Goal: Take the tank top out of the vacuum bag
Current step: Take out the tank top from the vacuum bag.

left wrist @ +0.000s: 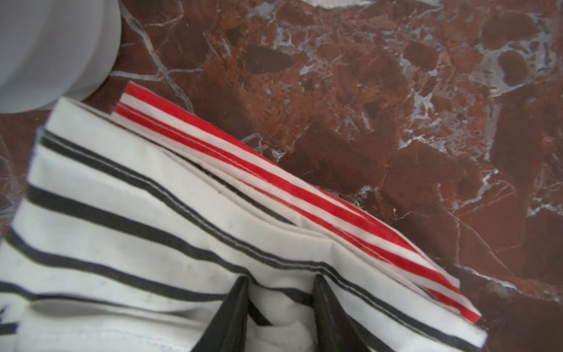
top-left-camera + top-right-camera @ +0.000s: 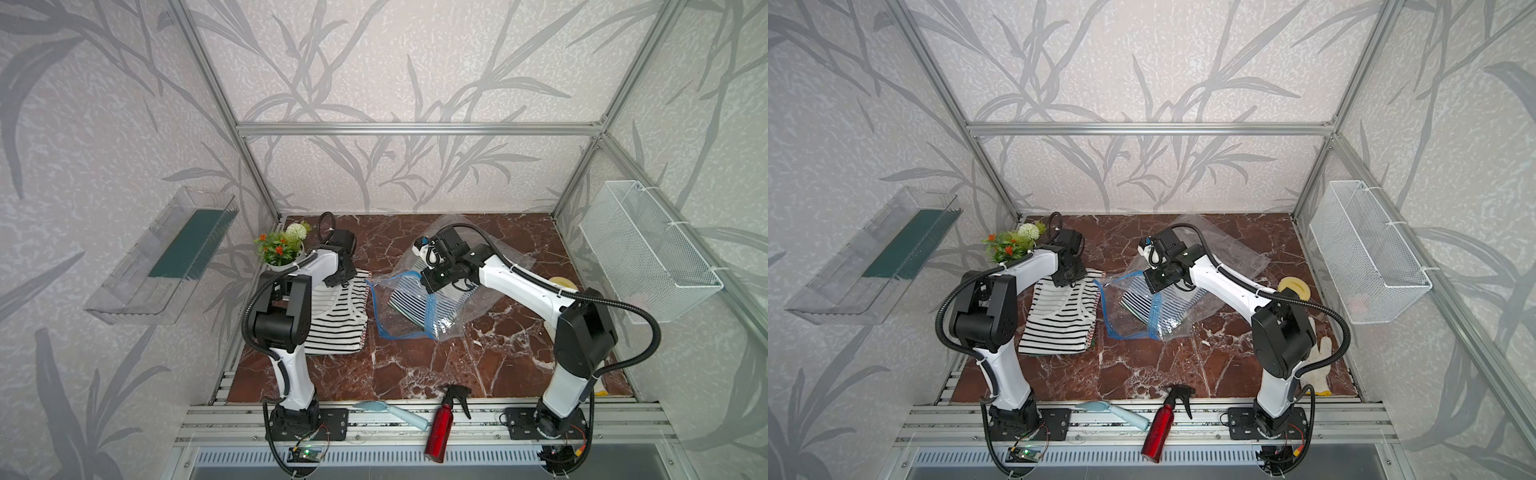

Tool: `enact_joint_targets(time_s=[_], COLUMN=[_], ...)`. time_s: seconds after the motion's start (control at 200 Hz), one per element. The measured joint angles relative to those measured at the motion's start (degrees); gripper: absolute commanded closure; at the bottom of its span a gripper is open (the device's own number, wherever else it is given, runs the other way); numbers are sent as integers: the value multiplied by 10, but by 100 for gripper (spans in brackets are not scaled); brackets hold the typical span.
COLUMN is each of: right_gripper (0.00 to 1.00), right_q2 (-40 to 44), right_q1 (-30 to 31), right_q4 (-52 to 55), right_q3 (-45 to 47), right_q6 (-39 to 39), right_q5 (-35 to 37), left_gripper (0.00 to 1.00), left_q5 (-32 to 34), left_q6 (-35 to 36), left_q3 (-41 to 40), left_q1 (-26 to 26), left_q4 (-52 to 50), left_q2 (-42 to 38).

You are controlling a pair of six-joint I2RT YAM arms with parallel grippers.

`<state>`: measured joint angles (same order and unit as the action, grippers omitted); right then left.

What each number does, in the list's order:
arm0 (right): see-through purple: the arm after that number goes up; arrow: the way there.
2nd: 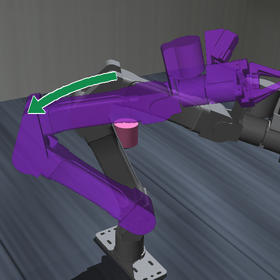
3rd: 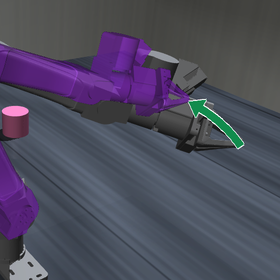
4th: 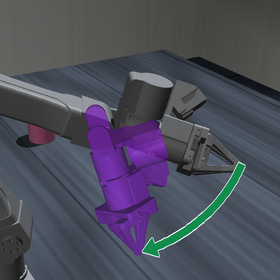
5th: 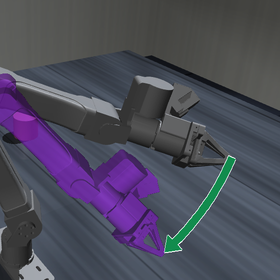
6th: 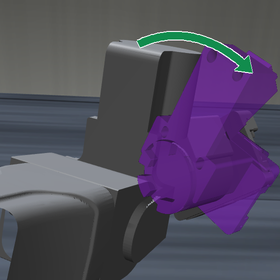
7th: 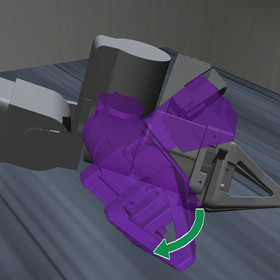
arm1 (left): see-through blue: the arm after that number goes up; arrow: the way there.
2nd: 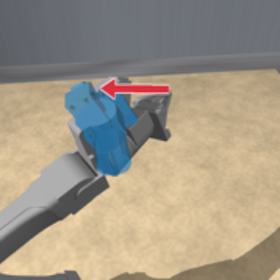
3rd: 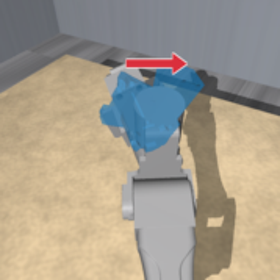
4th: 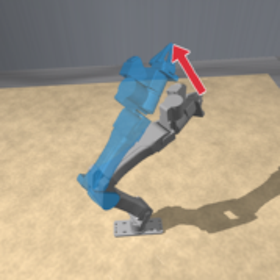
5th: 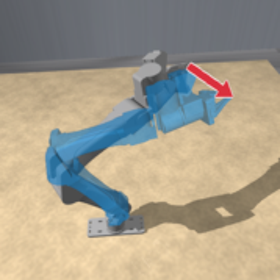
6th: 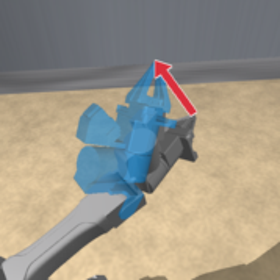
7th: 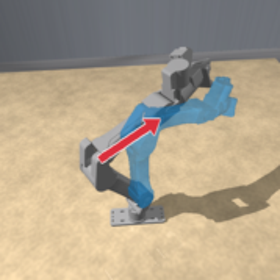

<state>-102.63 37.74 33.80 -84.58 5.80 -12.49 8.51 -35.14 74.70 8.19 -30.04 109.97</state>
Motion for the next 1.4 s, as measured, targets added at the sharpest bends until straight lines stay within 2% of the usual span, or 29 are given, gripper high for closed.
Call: enact_joint_targets(time_s=[0.165,0.4,0.495,0.59,0.705,0.88,0.984,1.069,1.184,1.399], right_gripper=[100,100,100,100,100,100,100,100,100,100], right_q2=[-6,-8,-8,-8,-8,-8,-8,-8,-8,-8], right_q1=[0,0,0,0,0,0,0,0,1,0], right_q4=[10,14,15,16,16,11,4,0,-2,-13], right_q3=[-11,-28,-28,-28,-28,-28,-28,-28,-33,-38], right_q6=[-4,-10,-11,-12,-14,-16,-20,-25,-28,-29], right_q5=[1,0,1,2,2,-1,-3,-5,-6,-4], left_gripper=[61,61,61,62,65,76,80,81,82,86], left_q5=[-5,-15,-15,-22,-32,-86,-135,-152,-173,-218], left_q6=[3,20,22,21,17,-11,-40,-61,-73,-59], left_q3=[8,84,76,34,-36,-185,-290,-355,-409,-414], left_q1=[0,0,2,6,29,139,191,211,238,275], left_q4=[14,12,21,27,31,85,135,160,202,292], left_q2=[9,50,36,-21,-144,-367,-451,-476,-468,-387])
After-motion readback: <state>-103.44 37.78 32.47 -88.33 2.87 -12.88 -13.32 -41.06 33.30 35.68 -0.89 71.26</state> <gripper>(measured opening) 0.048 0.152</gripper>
